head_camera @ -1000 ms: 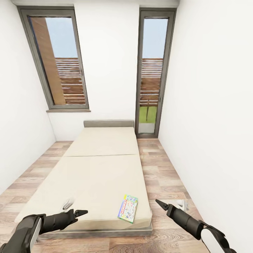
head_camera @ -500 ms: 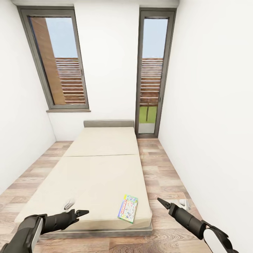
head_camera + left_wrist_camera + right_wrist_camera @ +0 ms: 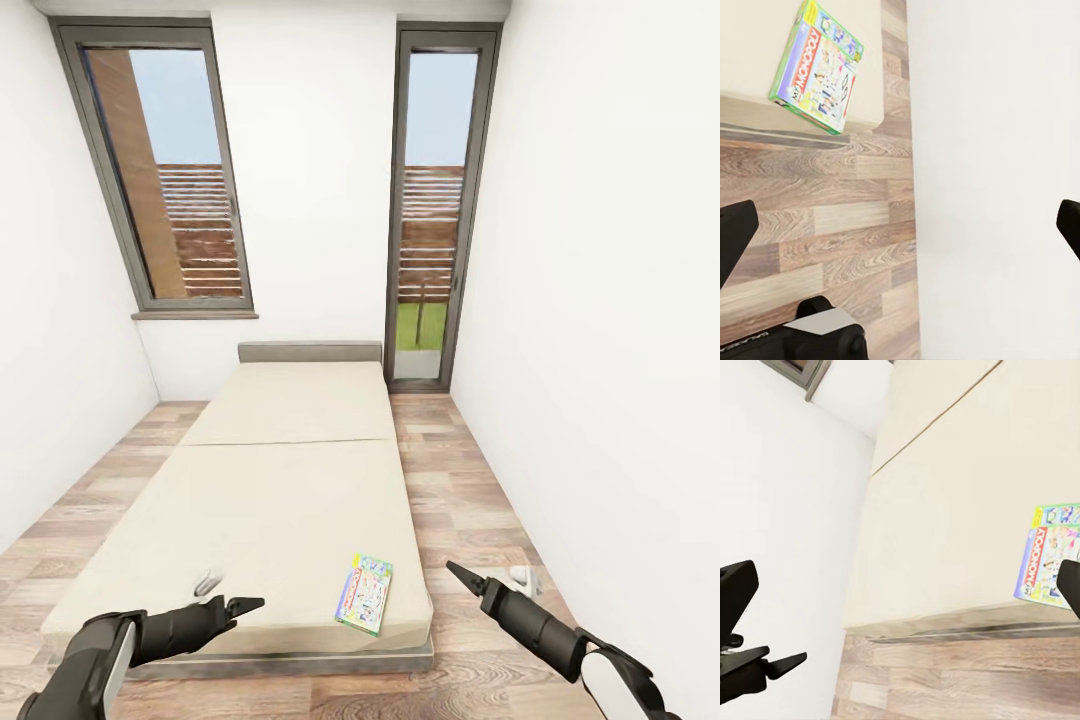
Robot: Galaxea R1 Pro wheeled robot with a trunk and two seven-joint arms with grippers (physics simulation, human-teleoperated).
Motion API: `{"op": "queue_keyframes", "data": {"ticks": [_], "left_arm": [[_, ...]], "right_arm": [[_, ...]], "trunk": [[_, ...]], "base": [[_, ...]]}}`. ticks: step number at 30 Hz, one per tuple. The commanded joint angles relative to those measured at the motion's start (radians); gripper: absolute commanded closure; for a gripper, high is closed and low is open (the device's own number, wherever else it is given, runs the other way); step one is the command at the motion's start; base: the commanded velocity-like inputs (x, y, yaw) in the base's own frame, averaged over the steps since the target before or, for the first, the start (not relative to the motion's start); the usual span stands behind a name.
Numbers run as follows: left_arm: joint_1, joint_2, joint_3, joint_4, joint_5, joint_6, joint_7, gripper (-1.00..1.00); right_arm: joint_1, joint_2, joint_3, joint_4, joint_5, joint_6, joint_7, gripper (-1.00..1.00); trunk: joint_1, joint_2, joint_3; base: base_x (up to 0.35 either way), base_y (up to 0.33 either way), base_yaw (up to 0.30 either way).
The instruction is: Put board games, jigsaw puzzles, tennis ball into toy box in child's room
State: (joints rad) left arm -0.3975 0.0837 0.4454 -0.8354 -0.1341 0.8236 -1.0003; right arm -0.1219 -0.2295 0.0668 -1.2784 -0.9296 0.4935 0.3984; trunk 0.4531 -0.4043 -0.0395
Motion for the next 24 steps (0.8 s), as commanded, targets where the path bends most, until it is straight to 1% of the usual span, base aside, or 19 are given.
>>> {"op": "queue_keyframes", "data": {"ticks": [1,4,5,8,9,14,16,17,22,24], "left_arm": [[-0.001,-0.004,0.004,-0.001,-0.010,0.005,-0.010,-1.00],[-0.001,-0.007,0.004,-0.001,-0.010,0.005,-0.009,-1.00],[-0.001,-0.011,0.004,-0.001,-0.010,0.005,-0.007,-1.00],[-0.001,-0.015,0.004,-0.001,-0.011,0.005,-0.005,-1.00],[-0.001,-0.020,0.004,-0.001,-0.011,0.005,-0.003,-1.00],[-0.001,-0.043,0.004,-0.001,-0.012,0.001,-0.001,-1.00],[-0.001,-0.054,0.004,0.002,-0.013,-0.012,0.000,-1.00],[-0.001,-0.059,0.004,0.009,-0.014,-0.025,0.001,-1.00],[-0.001,-0.063,0.005,0.046,-0.013,-0.059,0.001,-1.00],[-0.001,-0.064,0.006,0.071,-0.012,-0.070,0.002,-1.00]], "right_arm": [[0.000,-0.003,0.000,-0.001,-0.007,0.005,0.012,-1.00],[0.000,-0.005,0.000,-0.001,-0.007,0.005,0.049,-1.00],[0.000,-0.006,-0.001,-0.001,-0.006,0.005,0.083,-1.00],[0.000,-0.008,-0.001,0.000,-0.005,0.005,0.141,-1.00],[0.001,-0.009,-0.002,0.001,-0.005,0.006,0.181,-1.00],[0.001,-0.010,-0.014,0.001,-0.005,0.006,0.270,-1.00],[0.000,-0.010,-0.021,0.002,-0.005,0.007,0.304,-1.00],[0.000,-0.010,-0.026,0.003,-0.005,0.007,0.318,-1.00],[-0.001,-0.011,-0.044,0.008,-0.007,0.011,0.335,-1.00],[-0.002,-0.011,-0.060,0.011,-0.007,0.023,0.338,-1.00]], "trunk": [[0.005,-0.010,-0.006],[0.016,-0.031,-0.015],[0.020,-0.038,-0.018],[0.031,-0.059,-0.028],[0.035,-0.066,-0.031],[0.054,-0.101,-0.046],[0.062,-0.115,-0.053],[0.066,-0.122,-0.056],[0.085,-0.157,-0.071],[0.093,-0.171,-0.078]], "base": [[0.000,0.000,0.000],[0.000,0.000,0.000],[0.000,0.000,0.000],[0.000,0.000,0.000],[0.000,0.000,0.000],[0.000,0.000,0.000],[0.000,0.000,0.000],[0.000,0.000,0.000],[0.000,0.000,0.000],[0.000,0.000,0.000]]}}
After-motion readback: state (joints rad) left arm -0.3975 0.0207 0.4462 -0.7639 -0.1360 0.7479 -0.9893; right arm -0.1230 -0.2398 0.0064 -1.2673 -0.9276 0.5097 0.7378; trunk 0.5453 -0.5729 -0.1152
